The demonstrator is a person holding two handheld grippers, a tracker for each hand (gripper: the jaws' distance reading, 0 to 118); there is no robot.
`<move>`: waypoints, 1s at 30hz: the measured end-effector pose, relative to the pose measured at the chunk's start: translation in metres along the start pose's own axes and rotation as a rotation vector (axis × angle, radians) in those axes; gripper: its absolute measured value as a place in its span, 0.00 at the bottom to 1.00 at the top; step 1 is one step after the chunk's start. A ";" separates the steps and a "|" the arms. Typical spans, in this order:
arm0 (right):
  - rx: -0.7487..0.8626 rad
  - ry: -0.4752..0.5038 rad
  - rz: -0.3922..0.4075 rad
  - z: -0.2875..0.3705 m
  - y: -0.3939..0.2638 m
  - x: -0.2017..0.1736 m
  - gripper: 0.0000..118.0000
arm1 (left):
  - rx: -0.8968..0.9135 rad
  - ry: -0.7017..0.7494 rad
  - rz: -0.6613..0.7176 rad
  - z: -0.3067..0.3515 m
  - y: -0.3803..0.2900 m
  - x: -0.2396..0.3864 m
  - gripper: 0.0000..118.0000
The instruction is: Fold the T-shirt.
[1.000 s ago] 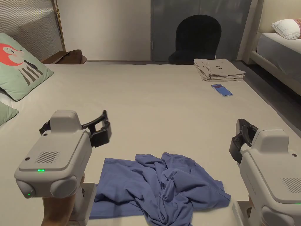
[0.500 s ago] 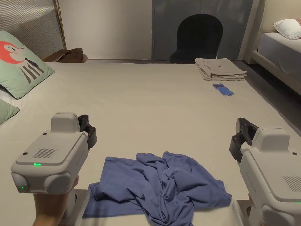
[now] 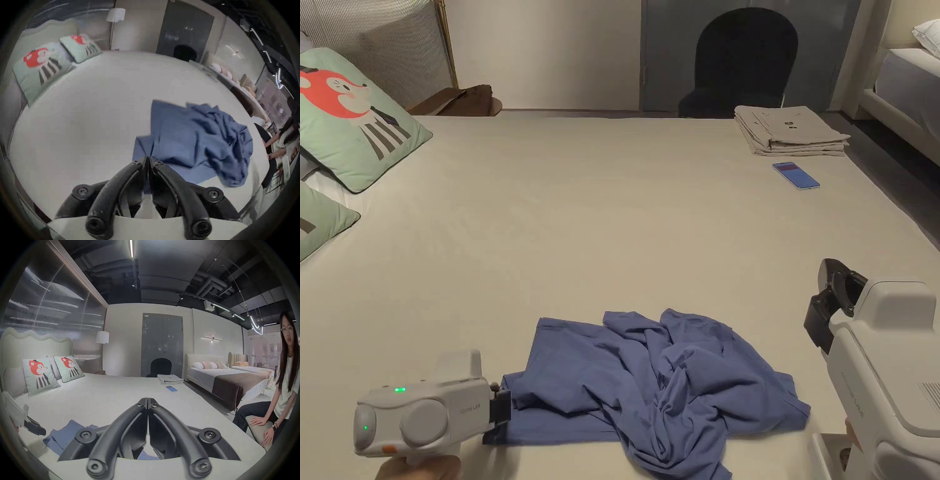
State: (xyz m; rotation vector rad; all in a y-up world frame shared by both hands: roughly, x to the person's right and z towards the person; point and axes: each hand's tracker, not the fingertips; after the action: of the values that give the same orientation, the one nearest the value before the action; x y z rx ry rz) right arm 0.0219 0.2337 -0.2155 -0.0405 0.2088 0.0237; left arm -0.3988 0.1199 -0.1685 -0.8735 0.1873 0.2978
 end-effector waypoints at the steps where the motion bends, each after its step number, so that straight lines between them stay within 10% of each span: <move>1: -0.004 0.001 0.002 -0.001 -0.002 -0.001 0.00 | 0.001 0.009 0.005 -0.003 -0.003 -0.002 0.08; 3: -0.009 0.000 0.003 -0.002 -0.004 -0.001 0.00 | -0.054 0.025 0.007 -0.011 -0.006 -0.004 0.64; 5: -0.014 0.003 -0.002 -0.002 -0.005 -0.001 0.00 | -0.061 0.026 -0.001 -0.014 -0.008 -0.001 0.93; 10: -0.018 0.004 -0.005 -0.004 -0.007 -0.001 0.00 | -0.067 0.090 -0.061 -0.030 -0.012 0.012 0.91; 13: -0.020 0.002 -0.003 -0.004 -0.008 0.002 0.00 | -0.074 0.079 -0.086 -0.038 -0.018 0.021 0.52; 16: -0.028 -0.002 -0.002 -0.005 -0.009 0.005 0.00 | -0.055 0.131 -0.157 -0.039 -0.022 0.032 0.48; 20: -0.043 -0.015 -0.014 -0.007 -0.014 0.011 0.00 | -0.051 0.080 -0.171 -0.027 -0.023 0.041 0.06; 28: -0.379 -0.069 -0.059 -0.046 -0.049 0.035 0.03 | 0.064 -0.041 -0.185 0.012 -0.015 0.043 0.05; 30: -0.512 -0.056 -0.080 -0.064 -0.069 0.041 0.30 | 0.090 -0.089 -0.178 0.019 -0.010 0.041 0.04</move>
State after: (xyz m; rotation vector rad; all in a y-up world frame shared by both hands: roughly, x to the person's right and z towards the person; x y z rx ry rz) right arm 0.0503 0.1628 -0.2838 -0.5581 0.1401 -0.0022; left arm -0.3558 0.1362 -0.1603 -0.7800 0.0396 0.1608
